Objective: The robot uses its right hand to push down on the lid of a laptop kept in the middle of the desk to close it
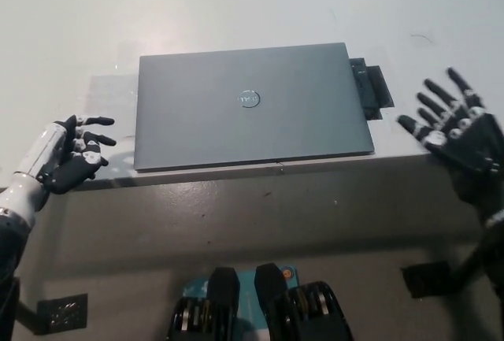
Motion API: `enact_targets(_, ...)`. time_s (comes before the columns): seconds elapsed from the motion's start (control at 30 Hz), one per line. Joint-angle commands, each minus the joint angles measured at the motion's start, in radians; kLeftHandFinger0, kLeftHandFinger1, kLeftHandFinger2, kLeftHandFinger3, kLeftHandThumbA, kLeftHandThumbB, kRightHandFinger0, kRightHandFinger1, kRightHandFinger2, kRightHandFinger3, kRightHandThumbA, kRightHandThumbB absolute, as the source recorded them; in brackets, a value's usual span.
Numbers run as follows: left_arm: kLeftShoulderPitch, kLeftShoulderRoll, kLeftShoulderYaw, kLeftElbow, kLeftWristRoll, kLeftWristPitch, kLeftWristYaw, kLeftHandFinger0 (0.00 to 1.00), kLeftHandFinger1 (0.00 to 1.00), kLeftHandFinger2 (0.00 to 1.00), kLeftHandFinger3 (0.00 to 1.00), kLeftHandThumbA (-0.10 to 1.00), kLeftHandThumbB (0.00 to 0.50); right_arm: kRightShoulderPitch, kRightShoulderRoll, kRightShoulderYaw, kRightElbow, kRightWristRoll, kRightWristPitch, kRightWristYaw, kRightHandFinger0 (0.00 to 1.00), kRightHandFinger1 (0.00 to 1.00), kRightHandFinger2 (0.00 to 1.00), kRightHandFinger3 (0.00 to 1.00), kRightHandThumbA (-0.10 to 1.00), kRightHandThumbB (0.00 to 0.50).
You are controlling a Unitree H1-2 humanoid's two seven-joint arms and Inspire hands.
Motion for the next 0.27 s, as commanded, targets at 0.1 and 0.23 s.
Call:
enact_targets(0.1,-0.011,0.031,0.007,-0.025,0.018,-0.014,-0.003,0.38,0.45,0.59,0.69,-0.03,0.004,0.085,-0.057,-0.057,-0.109,0.077,-0.001,-0.038,1.0,0.94,0.93,1.0,1.0,0.227)
enact_targets(0.23,-0.008,0.023,0.009,-0.034,0.024,0.01,0.007,0.38,0.46,0.59,0.7,-0.03,0.011,0.143,-0.055,-0.1,-0.105,0.05,-0.001,-0.026,0.98,0.92,0.92,1.0,1.0,0.24)
